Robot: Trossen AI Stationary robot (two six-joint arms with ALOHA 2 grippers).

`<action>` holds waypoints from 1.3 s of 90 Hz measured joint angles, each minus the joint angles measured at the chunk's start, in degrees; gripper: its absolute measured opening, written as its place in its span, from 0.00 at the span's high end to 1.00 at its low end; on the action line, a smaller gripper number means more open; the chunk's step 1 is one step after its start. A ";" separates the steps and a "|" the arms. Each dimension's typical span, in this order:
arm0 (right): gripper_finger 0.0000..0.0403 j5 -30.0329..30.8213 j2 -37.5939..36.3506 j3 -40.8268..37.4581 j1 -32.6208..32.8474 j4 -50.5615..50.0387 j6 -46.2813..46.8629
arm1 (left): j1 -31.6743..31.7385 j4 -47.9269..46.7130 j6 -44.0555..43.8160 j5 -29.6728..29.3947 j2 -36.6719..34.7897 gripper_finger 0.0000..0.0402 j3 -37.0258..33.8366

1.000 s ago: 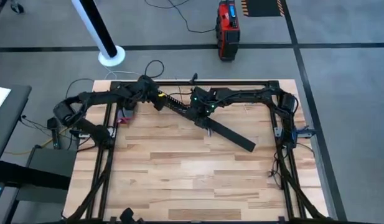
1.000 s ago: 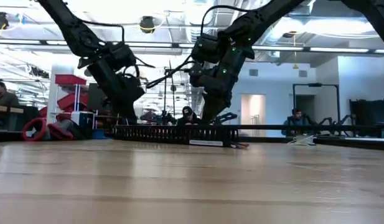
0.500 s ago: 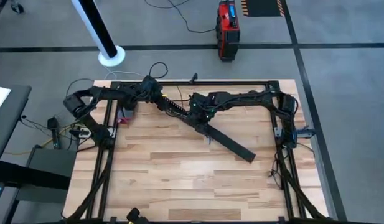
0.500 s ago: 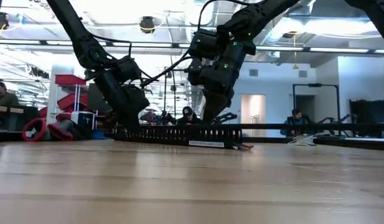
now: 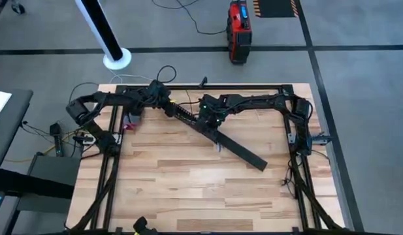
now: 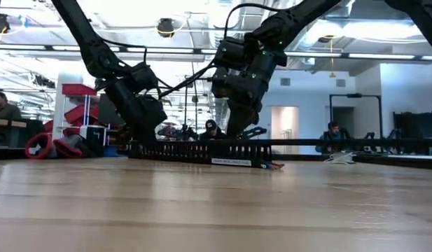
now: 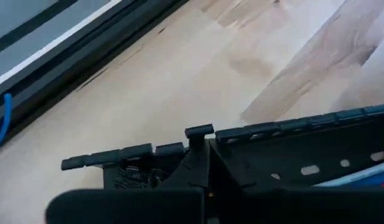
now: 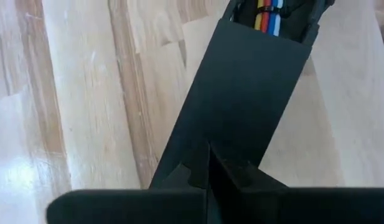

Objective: Ziptie cables
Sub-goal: Close the black cable duct

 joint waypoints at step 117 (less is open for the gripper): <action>1.00 -1.80 0.02 -0.07 -0.18 2.16 0.00 | 9.44 -10.57 -0.20 -2.10 7.77 1.00 5.32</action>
